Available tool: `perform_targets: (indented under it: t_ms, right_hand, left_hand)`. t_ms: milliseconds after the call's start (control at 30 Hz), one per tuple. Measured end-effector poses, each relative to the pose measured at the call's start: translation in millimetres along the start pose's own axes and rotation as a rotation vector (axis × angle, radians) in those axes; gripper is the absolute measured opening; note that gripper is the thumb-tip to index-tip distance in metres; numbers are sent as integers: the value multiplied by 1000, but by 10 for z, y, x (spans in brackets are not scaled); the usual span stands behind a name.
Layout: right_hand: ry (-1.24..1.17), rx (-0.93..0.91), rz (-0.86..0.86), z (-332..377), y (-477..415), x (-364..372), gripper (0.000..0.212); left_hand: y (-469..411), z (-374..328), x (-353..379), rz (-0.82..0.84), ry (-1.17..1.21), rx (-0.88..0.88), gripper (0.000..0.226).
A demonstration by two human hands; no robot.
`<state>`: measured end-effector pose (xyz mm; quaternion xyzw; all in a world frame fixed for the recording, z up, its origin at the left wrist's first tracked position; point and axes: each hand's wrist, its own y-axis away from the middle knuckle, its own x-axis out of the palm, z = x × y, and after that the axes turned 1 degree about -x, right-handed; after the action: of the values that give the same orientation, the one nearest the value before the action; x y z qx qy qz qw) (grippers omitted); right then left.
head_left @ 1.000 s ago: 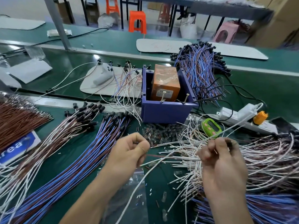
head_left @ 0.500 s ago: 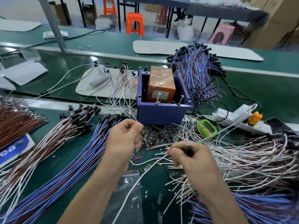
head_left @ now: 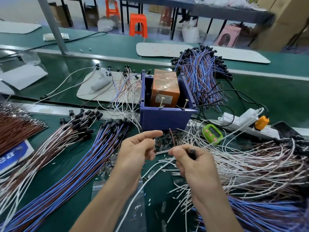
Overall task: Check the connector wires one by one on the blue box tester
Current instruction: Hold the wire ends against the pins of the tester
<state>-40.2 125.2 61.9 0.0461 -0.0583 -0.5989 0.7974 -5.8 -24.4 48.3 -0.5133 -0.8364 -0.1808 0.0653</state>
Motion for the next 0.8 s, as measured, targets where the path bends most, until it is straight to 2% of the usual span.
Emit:
perform_targets:
  t_ms: [133, 300, 367, 467, 533, 633, 733, 800]
  right_hand:
    - [53, -45, 28, -31, 21, 61, 16]
    - [128, -73, 35, -31, 62, 59, 12]
    - [154, -66, 34, -25, 84, 53, 10]
    - [179, -54, 40, -17, 99, 41, 11]
    - [188, -44, 55, -2, 97, 34, 12]
    - [186, -46, 95, 15, 83, 16, 12]
    - [188, -58, 120, 19, 68, -10, 11]
    - [171, -28, 138, 8, 65, -41, 19]
  left_hand:
    - [57, 18, 44, -72, 36, -4, 47]
    - [91, 2, -23, -138, -31, 49, 56]
    - [90, -11, -52, -141, -47, 55, 49]
    - [84, -42, -77, -92, -9, 28, 14]
    - [84, -53, -111, -11, -75, 44, 31]
    - [98, -102, -99, 69, -221, 126, 12]
    - [38, -89, -108, 21, -261, 130, 20]
    - [3, -78, -110, -74, -191, 136, 20]
